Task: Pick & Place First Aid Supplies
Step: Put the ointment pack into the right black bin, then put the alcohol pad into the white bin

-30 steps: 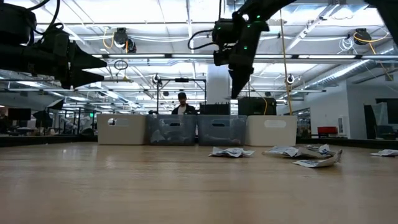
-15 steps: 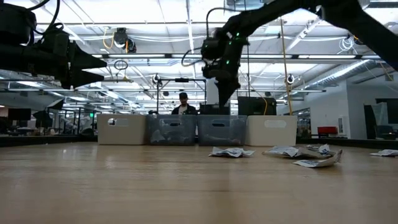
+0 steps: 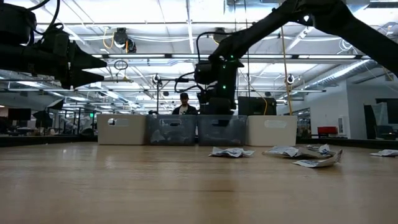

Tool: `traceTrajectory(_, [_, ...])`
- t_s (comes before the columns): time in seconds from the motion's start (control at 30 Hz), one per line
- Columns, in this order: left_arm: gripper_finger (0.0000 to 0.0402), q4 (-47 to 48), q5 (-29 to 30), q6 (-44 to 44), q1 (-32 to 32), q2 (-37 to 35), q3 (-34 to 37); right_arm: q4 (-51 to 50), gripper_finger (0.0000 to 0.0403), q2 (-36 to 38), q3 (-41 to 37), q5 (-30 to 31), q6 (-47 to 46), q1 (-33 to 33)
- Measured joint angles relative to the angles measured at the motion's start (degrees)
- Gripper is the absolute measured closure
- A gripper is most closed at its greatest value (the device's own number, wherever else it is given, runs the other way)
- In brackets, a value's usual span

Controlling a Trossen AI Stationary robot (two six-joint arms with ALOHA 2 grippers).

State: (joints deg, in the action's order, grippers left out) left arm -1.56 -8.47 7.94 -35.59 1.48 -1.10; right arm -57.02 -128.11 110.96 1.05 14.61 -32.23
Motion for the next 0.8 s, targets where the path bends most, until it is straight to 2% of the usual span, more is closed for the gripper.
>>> traceTrajectory(0.2, [0.0009,0.00,0.00,0.00,0.00,0.00,0.00,-0.39,0.0319,0.02,-0.07,-1.41,1.10,-0.05])
traceTrajectory(0.43, [0.0009,0.00,0.00,0.00,-0.01,0.00,0.00,-0.52,0.0221,0.27,-0.09,1.89,2.96,-0.37])
traceTrajectory(0.6, [0.0009,-0.02,0.00,0.00,-0.01,0.00,0.00,-0.65,0.0192,1.37,-0.09,2.09,2.93,-0.46])
traceTrajectory(0.8, [0.0009,0.00,0.00,0.00,-0.01,0.00,0.00,0.73,0.0187,4.72,-0.11,3.39,2.60,-0.39])
